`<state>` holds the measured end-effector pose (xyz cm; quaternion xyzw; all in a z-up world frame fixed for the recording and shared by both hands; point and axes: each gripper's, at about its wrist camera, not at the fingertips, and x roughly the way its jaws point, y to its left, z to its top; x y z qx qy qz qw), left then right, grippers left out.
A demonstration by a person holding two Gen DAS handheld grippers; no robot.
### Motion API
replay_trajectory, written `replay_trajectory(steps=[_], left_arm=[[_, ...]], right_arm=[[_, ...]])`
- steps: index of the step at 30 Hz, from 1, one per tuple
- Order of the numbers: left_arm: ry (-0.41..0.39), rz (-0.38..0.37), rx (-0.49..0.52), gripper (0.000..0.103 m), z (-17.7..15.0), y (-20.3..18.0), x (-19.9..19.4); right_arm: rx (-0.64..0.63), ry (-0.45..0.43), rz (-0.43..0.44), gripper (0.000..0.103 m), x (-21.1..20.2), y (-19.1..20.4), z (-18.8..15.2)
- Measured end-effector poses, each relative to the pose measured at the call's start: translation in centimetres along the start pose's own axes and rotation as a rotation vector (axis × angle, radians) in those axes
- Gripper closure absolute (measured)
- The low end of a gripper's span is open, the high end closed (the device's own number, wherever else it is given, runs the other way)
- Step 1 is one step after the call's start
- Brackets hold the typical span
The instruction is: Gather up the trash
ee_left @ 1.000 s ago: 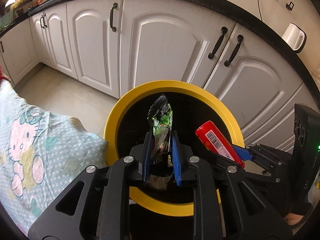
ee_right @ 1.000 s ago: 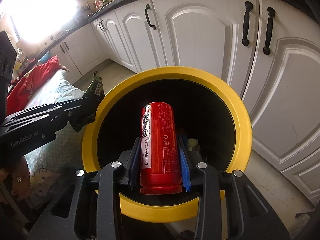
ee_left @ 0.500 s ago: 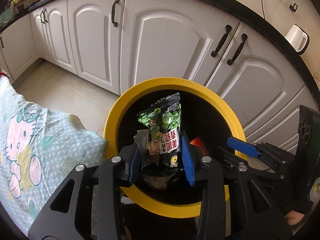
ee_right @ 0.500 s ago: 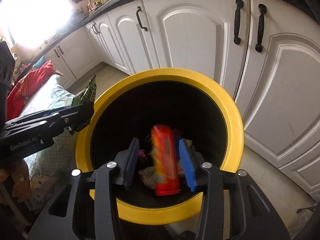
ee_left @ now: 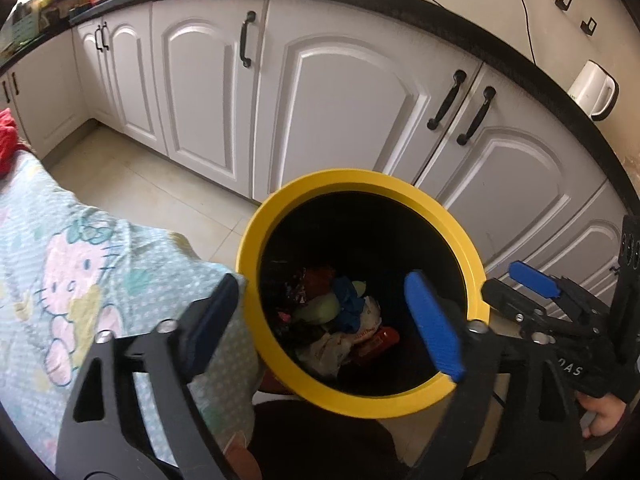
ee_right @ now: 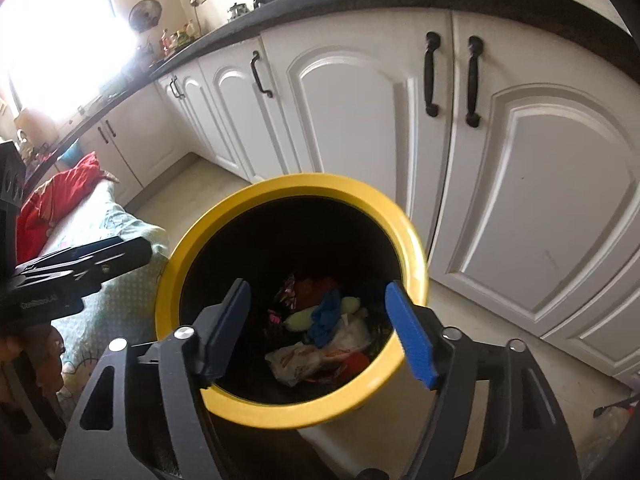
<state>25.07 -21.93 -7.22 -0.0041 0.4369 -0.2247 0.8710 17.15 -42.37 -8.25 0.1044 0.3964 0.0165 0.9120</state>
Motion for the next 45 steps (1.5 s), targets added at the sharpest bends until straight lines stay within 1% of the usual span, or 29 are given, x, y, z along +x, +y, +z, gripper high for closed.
replay_trajectory(steps=[2, 4, 7, 13, 14, 15, 16, 25, 31, 36, 41, 45], left_arm=[[-0.006, 0.006, -0.003, 0.016, 0.0, 0.2, -0.8], [-0.015, 0.013, -0.005, 0.011, -0.1, 0.3, -1.5], [-0.032, 0.032, -0.006, 0.011, -0.4, 0.6, -3.0], [-0.077, 0.069, -0.026, 0.011, -1.3, 1.7, -6.4], [-0.085, 0.074, -0.03, 0.011, -1.6, 1.9, -7.1], [-0.09, 0.078, -0.032, 0.011, -1.8, 2.1, -7.5], [-0.096, 0.085, -0.035, 0.011, -2.1, 2.4, -8.2], [-0.157, 0.149, -0.067, 0.011, -4.6, 4.9, -12.9], [-0.187, 0.176, -0.092, 0.011, -6.3, 6.8, -15.6], [-0.199, 0.198, -0.11, 0.011, -7.8, 7.8, -17.0], [-0.216, 0.218, -0.126, 0.011, -9.4, 8.3, -18.1], [-0.254, 0.243, -0.12, 0.011, -10.6, 8.3, -19.2]], right_arm=[[-0.006, -0.01, 0.0, 0.027, -0.6, 0.3, 0.0], [-0.014, -0.022, 0.0, 0.021, -1.3, 0.8, 0.0], [-0.033, -0.044, 0.003, 0.015, -2.5, 1.8, 0.0], [-0.08, -0.074, 0.021, 0.012, -4.5, 4.6, 0.0], [-0.084, -0.079, 0.026, 0.011, -4.7, 5.0, 0.0], [-0.088, -0.086, 0.027, 0.007, -5.0, 5.4, -0.1], [-0.093, -0.096, 0.028, 0.007, -5.4, 6.0, -0.2], [-0.149, -0.119, 0.063, 0.007, -7.8, 11.0, -1.4], [-0.173, -0.15, 0.06, 0.006, -9.0, 13.0, -2.4], [-0.188, -0.174, 0.054, 0.006, -9.7, 14.0, -3.5], [-0.202, -0.227, 0.052, 0.006, -10.8, 14.9, -4.6], [-0.215, -0.284, 0.05, 0.006, -11.9, 15.4, -5.5]])
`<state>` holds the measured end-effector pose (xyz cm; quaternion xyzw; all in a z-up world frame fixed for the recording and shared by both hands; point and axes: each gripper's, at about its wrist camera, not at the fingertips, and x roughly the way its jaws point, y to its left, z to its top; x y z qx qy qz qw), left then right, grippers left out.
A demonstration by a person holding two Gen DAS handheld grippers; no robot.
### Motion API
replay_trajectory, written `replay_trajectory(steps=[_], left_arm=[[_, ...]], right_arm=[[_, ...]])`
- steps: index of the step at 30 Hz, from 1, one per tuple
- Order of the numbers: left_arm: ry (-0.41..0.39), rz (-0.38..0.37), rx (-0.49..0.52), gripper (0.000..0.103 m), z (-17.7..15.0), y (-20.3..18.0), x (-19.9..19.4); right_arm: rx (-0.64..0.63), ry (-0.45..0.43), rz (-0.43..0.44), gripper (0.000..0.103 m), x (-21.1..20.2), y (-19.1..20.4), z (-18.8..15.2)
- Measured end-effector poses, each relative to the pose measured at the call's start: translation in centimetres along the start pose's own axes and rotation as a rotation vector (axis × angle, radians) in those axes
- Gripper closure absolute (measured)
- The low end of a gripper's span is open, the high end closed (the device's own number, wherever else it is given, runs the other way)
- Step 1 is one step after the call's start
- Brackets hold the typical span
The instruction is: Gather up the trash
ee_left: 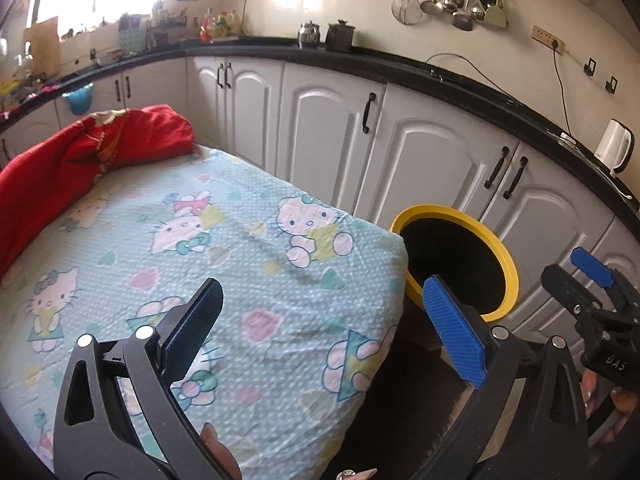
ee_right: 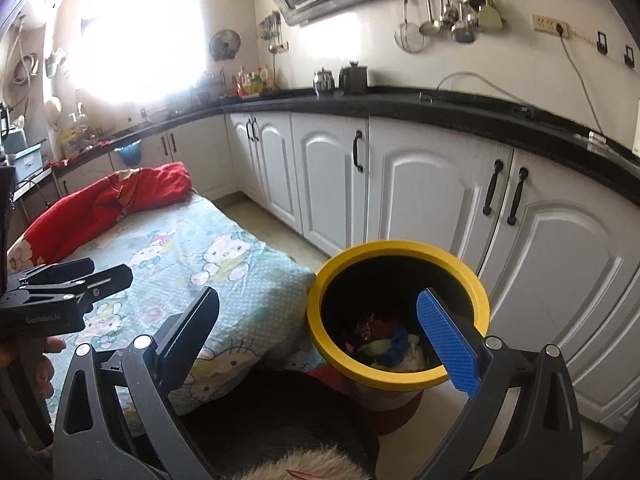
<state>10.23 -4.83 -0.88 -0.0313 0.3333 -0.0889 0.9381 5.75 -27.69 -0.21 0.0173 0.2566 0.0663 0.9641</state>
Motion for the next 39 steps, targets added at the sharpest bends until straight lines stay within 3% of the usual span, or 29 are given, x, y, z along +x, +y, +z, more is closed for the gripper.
replay_trajectory(steps=[10, 19, 39], left_arm=[[-0.128, 0.057, 0.031, 0.011, -2.1, 0.1, -2.9], [-0.259, 0.095, 0.063, 0.011, -3.8, 0.0, -5.0], [-0.274, 0.058, 0.046, 0.011, -5.2, 0.4, -5.5]], right_arm=[[-0.029, -0.152, -0.004, 0.006, -2.8, 2.0, -1.6], [-0.03, -0.306, -0.067, 0.006, -4.4, 2.7, -3.5], [-0.067, -0.227, -0.074, 0.006, -2.0, 3.6, -5.3]])
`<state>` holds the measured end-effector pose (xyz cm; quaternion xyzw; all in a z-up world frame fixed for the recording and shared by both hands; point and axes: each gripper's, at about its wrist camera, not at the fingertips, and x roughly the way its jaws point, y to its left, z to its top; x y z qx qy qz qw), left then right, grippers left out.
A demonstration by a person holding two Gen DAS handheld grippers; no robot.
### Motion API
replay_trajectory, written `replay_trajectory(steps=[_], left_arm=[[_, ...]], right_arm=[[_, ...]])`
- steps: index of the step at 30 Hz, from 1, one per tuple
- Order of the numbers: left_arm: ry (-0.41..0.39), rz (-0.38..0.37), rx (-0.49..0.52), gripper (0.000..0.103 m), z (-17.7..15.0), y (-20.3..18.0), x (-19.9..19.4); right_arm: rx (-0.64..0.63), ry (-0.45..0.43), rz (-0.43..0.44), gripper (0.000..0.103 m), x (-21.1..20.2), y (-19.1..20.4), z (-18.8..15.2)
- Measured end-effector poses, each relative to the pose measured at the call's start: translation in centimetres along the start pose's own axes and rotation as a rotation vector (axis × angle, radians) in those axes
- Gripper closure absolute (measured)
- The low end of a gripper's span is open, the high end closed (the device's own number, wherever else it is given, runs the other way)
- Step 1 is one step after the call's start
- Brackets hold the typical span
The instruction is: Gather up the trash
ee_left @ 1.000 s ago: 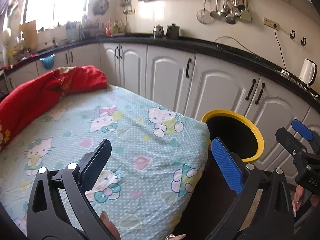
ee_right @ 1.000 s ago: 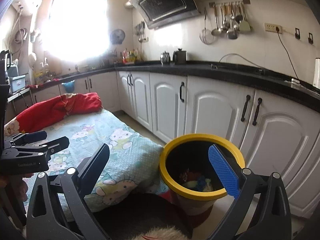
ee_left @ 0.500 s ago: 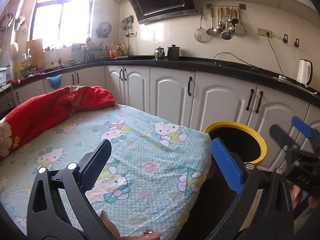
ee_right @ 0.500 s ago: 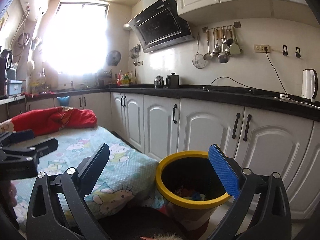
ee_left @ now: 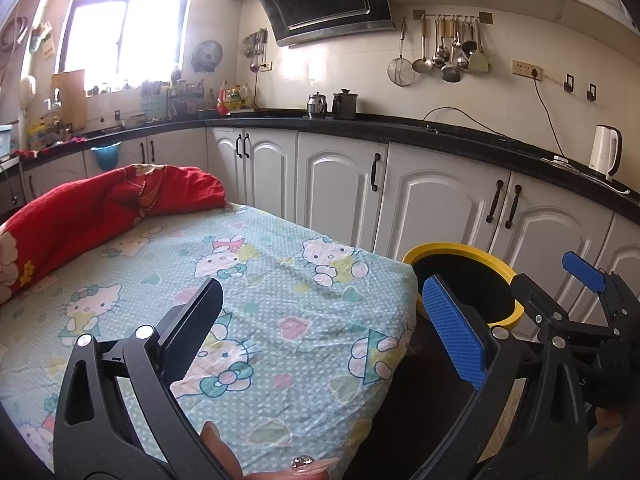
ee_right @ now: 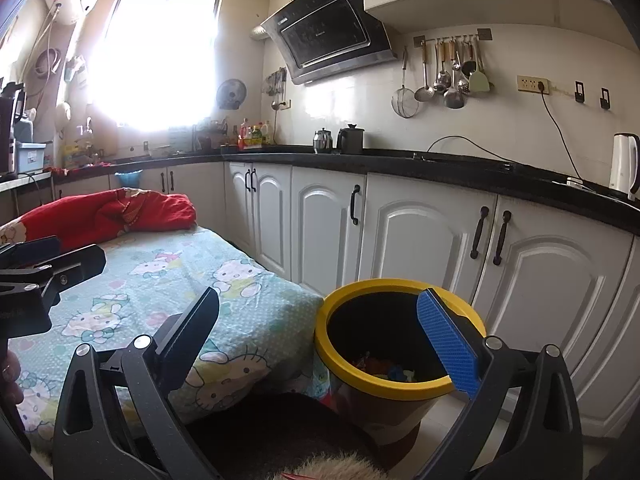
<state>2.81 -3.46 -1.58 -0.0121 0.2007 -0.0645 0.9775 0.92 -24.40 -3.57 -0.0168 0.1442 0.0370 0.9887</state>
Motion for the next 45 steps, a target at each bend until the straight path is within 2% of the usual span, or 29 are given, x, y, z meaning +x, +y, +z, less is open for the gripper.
replay_trajectory(steps=[45], left_arm=[[0.003, -0.004, -0.009, 0.011, 0.16, 0.2, -0.13]], right_arm=[[0.011, -0.001, -0.01, 0.006, -0.13, -0.14, -0.14]])
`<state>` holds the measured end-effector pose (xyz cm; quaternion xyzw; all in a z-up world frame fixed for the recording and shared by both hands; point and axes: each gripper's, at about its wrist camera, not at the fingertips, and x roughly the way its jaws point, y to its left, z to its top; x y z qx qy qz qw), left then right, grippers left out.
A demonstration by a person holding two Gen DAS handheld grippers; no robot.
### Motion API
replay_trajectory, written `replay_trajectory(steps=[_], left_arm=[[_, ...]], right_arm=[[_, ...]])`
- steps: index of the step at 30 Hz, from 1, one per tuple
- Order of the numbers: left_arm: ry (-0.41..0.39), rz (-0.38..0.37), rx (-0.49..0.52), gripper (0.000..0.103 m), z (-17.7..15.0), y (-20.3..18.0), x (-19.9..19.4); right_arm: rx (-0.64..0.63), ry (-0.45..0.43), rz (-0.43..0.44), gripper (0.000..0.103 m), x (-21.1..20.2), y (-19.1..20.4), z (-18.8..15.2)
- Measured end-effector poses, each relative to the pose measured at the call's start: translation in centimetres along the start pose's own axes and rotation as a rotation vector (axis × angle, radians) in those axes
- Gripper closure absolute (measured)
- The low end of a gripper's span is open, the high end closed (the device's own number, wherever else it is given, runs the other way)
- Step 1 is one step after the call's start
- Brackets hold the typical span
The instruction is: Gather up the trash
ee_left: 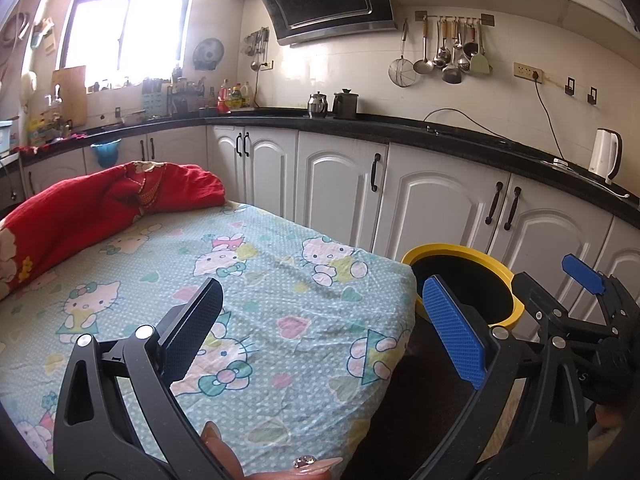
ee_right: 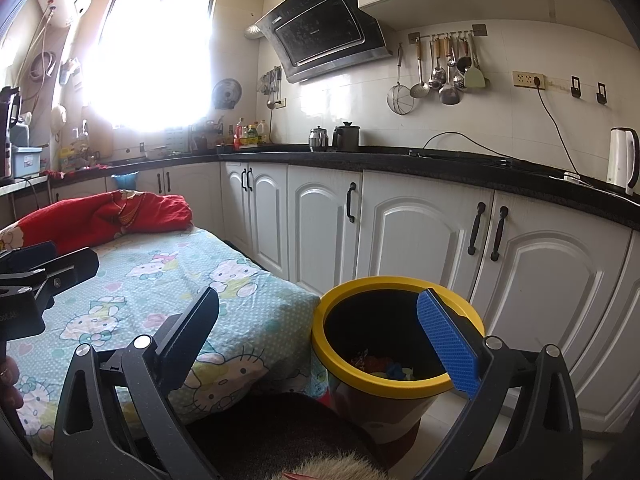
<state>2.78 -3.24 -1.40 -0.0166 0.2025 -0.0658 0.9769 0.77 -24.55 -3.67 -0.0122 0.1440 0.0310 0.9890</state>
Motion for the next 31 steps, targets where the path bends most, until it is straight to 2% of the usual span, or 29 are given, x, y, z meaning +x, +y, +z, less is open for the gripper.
replay_trajectory(steps=[12, 18, 23, 25, 26, 27, 30, 31], left_arm=[[0.001, 0.001, 0.006, 0.011, -0.1, -0.1, 0.1], [0.016, 0.008, 0.005, 0.011, -0.5, 0.7, -0.1], [0.042, 0.04, -0.05, 0.011, -0.9, 3.7, -1.1], [0.057, 0.086, -0.104, 0.011, -0.9, 6.3, -2.1], [0.059, 0.106, -0.124, 0.011, -1.0, 7.4, -2.6], [0.066, 0.158, -0.153, 0.011, -1.1, 9.5, -3.4], [0.09, 0.376, -0.261, 0.011, -1.8, 16.9, -6.1], [0.103, 0.483, -0.316, 0.011, -2.3, 20.3, -7.3]], right_arm=[[0.009, 0.024, -0.001, 0.006, 0.2, 0.4, -0.1], [0.013, 0.054, 0.028, 0.006, 0.5, 1.0, 0.1], [-0.003, 0.08, 0.11, 0.006, 1.0, 3.3, 1.3], [-0.027, 0.069, 0.175, 0.006, 1.1, 5.7, 2.2], [-0.044, 0.066, 0.239, 0.006, 1.2, 7.6, 2.8], [-0.055, 0.069, 0.286, 0.006, 1.3, 9.1, 3.1], [-0.112, 0.137, 0.5, 0.006, 2.2, 17.5, 4.1], [-0.157, 0.189, 0.582, 0.006, 2.6, 21.5, 4.1]])
